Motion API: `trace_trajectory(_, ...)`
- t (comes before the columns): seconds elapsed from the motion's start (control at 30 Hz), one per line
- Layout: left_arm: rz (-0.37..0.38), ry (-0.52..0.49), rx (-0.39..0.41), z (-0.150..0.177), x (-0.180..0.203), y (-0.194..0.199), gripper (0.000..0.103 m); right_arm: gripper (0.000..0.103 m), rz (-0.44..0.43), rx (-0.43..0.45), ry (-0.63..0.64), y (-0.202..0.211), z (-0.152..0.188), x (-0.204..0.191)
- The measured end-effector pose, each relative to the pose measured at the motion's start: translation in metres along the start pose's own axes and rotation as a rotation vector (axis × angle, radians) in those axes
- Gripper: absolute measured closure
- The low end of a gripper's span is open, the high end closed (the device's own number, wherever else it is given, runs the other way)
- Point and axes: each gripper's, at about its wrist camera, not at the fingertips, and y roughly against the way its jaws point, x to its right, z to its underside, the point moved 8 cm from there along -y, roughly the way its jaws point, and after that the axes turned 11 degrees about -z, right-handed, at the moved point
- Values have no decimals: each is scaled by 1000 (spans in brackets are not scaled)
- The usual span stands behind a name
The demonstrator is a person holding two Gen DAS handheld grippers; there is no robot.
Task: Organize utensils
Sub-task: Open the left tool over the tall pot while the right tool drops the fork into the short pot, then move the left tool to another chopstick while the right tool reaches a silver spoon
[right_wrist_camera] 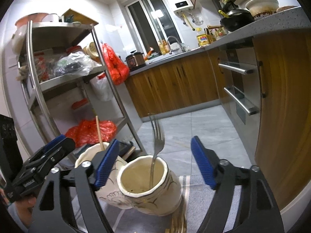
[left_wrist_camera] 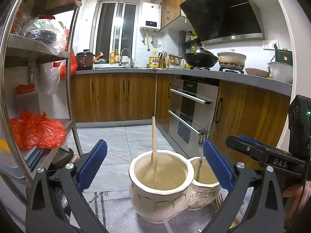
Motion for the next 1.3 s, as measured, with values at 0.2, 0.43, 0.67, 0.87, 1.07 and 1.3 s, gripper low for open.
trace_trajectory(0.2, -12, 0, 1, -4, -2, 16, 6, 8, -18, 12, 9, 9, -3, -5)
trace_trajectory(0.43, -26, 7, 4, -7, -6, 44, 6, 5, -15, 31, 83, 32, -1, -23)
trace_trajectory(0.67, -31, 10, -5, 0, -6, 72, 6, 5, -3, 44, 113, 56, 8, -38)
trace_trajectory(0.87, -26, 8, -60, 19, -1, 89, 6, 5, 37, 17, 146, 76, 24, -33)
trace_trajectory(1.07, -17, -13, -148, 54, 6, 95, 6, 5, 103, -18, 87, 92, 41, -6)
trace_trajectory(1.3, -15, -66, -331, 119, 26, 83, 6, 5, 169, -89, 40, 95, 58, 19)
